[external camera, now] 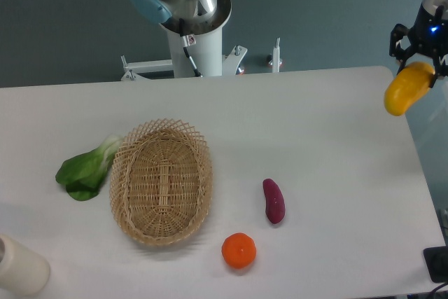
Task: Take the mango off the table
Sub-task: 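Lift the held mango up and carry it away from the table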
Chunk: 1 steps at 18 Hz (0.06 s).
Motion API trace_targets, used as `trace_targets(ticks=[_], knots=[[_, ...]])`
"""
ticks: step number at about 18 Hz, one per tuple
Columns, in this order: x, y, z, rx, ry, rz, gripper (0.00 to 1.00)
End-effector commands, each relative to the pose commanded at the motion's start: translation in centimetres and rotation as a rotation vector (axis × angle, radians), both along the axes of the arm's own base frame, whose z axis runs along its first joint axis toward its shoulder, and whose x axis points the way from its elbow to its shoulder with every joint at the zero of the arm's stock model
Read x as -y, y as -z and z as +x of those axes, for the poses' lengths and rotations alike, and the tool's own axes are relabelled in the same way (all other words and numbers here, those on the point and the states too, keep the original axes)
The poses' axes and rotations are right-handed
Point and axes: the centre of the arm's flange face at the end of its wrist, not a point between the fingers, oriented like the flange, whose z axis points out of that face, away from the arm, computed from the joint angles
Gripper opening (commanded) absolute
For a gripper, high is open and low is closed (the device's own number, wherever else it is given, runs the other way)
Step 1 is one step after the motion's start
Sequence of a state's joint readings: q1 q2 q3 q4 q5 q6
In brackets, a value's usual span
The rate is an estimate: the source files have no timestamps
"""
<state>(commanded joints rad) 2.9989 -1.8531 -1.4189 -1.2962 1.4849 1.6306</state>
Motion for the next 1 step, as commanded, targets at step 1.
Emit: trace_targets(ticks=[1], knots=[[0.01,-0.02,0.06,0.0,0.0,0.0,0.21]])
